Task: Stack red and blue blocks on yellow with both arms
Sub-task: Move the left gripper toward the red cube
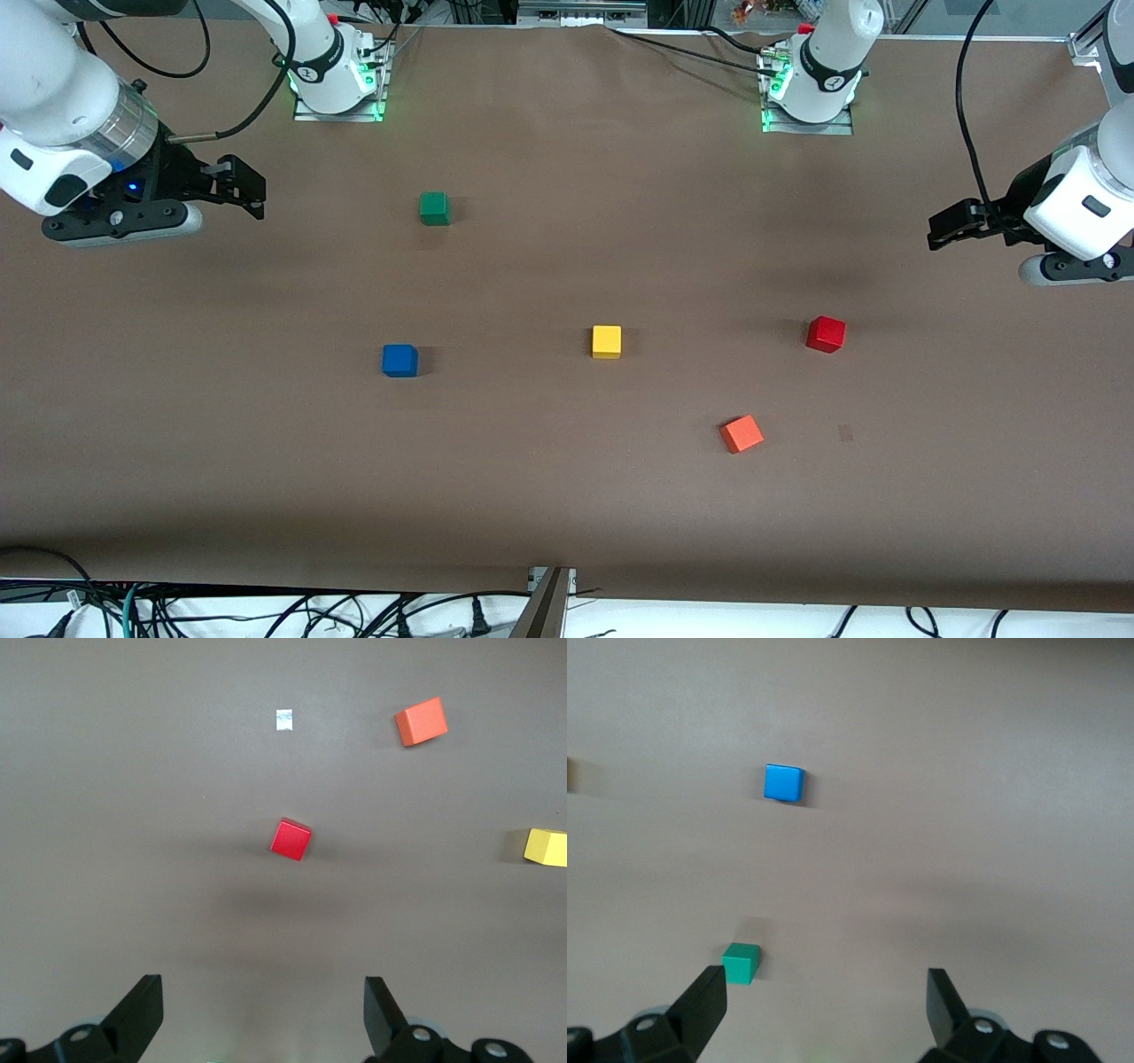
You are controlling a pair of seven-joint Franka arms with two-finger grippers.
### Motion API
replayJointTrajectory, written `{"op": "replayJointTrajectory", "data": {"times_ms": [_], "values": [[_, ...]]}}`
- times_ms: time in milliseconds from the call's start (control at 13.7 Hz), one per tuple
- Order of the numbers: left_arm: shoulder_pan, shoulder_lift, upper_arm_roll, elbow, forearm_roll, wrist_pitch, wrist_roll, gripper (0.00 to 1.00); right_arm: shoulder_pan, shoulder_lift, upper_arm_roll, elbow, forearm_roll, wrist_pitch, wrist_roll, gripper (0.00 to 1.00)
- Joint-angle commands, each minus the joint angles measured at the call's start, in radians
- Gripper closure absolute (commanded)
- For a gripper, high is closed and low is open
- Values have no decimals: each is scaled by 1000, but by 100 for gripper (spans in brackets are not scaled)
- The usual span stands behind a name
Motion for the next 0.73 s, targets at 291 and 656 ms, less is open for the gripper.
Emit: {"op": "replayJointTrajectory", "data": {"times_ms": [291,656], "values": [[-17,81,10,3,-47,58,20,0,7,0,2,20,-3,-7,13,0],[-48,225,-30,-65,-58,252,22,0,8,0,2,20,-3,-6,13,0]]}}
